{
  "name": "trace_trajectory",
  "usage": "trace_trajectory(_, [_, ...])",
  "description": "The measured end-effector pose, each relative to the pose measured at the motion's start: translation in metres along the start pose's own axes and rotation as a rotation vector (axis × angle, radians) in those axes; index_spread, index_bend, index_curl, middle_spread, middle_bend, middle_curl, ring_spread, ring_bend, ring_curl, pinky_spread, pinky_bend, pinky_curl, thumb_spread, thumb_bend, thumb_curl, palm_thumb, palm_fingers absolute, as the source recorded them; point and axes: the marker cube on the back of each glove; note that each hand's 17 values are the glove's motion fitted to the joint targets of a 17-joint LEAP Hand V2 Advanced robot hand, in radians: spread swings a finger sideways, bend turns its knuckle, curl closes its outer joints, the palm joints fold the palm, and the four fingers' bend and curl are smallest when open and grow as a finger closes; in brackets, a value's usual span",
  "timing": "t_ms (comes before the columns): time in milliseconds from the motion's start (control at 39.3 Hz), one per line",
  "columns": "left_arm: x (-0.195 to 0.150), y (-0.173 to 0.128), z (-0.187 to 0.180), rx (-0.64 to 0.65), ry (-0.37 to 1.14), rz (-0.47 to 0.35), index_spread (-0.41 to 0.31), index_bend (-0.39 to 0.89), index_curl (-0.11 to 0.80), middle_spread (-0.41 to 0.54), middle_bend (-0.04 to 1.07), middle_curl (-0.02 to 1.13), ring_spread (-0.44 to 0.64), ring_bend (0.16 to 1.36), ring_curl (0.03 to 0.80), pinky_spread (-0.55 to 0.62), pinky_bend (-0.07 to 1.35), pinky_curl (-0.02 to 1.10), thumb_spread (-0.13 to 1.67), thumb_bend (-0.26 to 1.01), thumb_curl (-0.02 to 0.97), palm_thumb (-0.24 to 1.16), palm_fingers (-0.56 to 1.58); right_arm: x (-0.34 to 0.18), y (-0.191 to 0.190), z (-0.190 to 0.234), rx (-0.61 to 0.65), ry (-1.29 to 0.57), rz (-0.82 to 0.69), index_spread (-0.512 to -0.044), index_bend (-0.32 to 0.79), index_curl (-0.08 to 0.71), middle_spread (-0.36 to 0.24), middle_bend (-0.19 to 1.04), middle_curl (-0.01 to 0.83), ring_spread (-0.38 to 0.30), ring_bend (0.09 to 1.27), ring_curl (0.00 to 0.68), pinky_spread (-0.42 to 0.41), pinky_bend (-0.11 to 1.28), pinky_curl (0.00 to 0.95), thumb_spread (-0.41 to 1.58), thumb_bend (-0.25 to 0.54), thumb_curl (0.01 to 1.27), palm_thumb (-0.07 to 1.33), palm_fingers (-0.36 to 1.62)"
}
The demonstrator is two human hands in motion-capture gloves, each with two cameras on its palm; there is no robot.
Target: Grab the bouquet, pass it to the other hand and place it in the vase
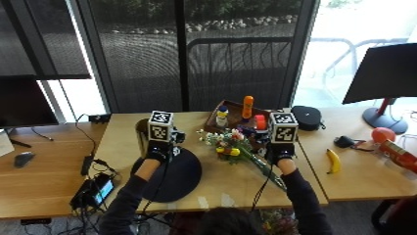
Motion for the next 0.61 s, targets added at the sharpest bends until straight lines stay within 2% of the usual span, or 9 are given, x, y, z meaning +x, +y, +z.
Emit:
trace_trajectory(127, [0.008, 0.001, 0.004, 0.016, -0.021, 0.02, -0.027, 0.13, 0.114, 0.294, 0.25, 0.24, 0.37, 0.72, 0.235, 0.42, 0.57, 0.27, 1.12, -0.02, 0.231, 0.17, -0.01, -0.003, -0.006, 0.001, -0.02, -0.096, -0.001, -0.349, 0.06, 0.146, -0.018, 0.31, 0.314, 0.003, 0.55, 0.277, 0.131, 0.44, 0.3, 1.18, 0.066, 0.2, 0.38, 0.44])
trace_trajectory(382, [0.026, 0.008, 0.011, -0.024, -0.078, 0.086, -0.026, 0.13, 0.152, 0.276, 0.24, 0.27, 0.36, 0.72, 0.244, 0.41, 0.56, 0.28, 1.15, -0.02, 0.249, 0.19, 0.0, 0.003, -0.039, 0.015, -0.055, -0.199, 0.112, -0.271, 0.05, 0.122, -0.032, 0.29, 0.341, -0.059, 0.61, 0.319, 0.106, 0.61, 0.355, 1.16, 0.055, 0.24, 0.48, 0.57])
trace_trajectory(611, [0.026, 0.013, 0.013, -0.017, -0.07, 0.103, -0.033, 0.14, 0.18, 0.266, 0.23, 0.29, 0.35, 0.71, 0.248, 0.4, 0.56, 0.3, 1.17, -0.02, 0.257, 0.2, 0.02, 0.009, -0.051, 0.031, -0.081, -0.24, 0.157, -0.251, 0.06, 0.115, -0.035, 0.3, 0.367, -0.086, 0.63, 0.346, 0.079, 0.65, 0.38, 1.15, 0.023, 0.26, 0.53, 0.58])
